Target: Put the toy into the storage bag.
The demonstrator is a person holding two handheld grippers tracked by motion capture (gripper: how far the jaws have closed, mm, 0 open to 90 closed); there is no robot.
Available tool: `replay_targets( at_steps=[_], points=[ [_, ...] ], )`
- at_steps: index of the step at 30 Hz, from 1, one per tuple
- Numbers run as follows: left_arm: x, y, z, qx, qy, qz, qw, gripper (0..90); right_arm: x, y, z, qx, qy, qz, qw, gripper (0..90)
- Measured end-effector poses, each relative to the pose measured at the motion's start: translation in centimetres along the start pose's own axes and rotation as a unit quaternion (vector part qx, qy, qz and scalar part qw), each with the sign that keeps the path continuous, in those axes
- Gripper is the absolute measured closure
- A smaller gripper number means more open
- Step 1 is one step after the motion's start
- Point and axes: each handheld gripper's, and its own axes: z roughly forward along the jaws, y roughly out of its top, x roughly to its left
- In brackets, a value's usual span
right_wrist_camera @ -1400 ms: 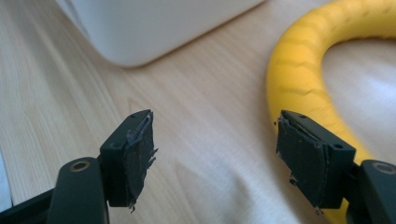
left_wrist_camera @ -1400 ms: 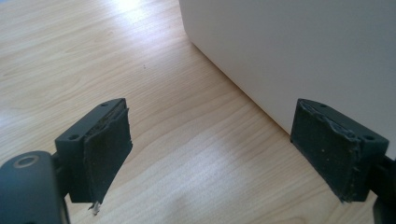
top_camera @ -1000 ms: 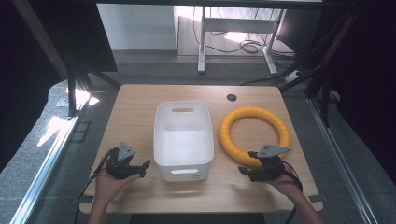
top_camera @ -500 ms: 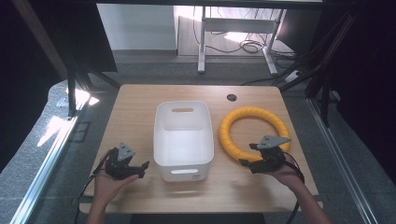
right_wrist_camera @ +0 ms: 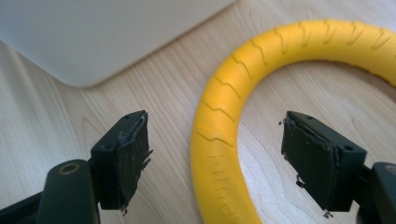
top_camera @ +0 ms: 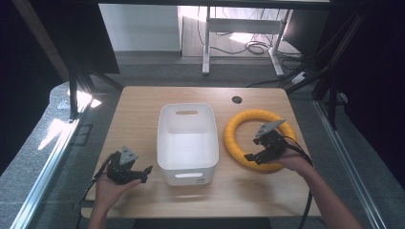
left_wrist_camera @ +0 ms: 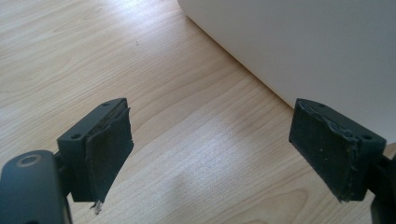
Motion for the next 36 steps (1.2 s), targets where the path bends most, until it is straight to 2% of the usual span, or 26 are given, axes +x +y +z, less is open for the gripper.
replay_targets(
  at_steps=[3, 6, 11, 15, 26, 36],
  points=[
    [0.0, 0.0, 0.1, 0.003, 0.002, 0.003, 1.0000, 13.4, -0.5, 0.2, 0.9, 0.039, 0.004, -0.006, 0.9992, 23.6],
    [-0.1, 0.0, 0.2, 0.004, 0.002, 0.005, 1.0000, 13.4, -1.0, 0.0, 2.1, 0.066, 0.010, -0.005, 0.9977, 23.6],
    [-0.1, 0.0, 0.2, 0.005, 0.002, 0.007, 1.0000, 13.4, -1.1, -0.5, 3.5, 0.094, 0.012, -0.014, 0.9954, 24.0],
    [-0.2, -0.1, 0.4, 0.005, 0.005, 0.007, 1.0000, 13.4, -1.0, -0.7, 4.3, 0.109, 0.011, -0.020, 0.9938, 24.2],
    [-0.4, -0.1, 0.6, 0.010, 0.006, 0.012, 0.9999, 13.3, -0.7, -0.6, 5.8, 0.129, 0.010, -0.027, 0.9912, 24.3],
    [-0.4, -0.1, 0.6, 0.010, 0.008, 0.012, 0.9999, 13.3, -0.8, -0.7, 6.9, 0.145, 0.017, -0.027, 0.9890, 29.6]
  ],
)
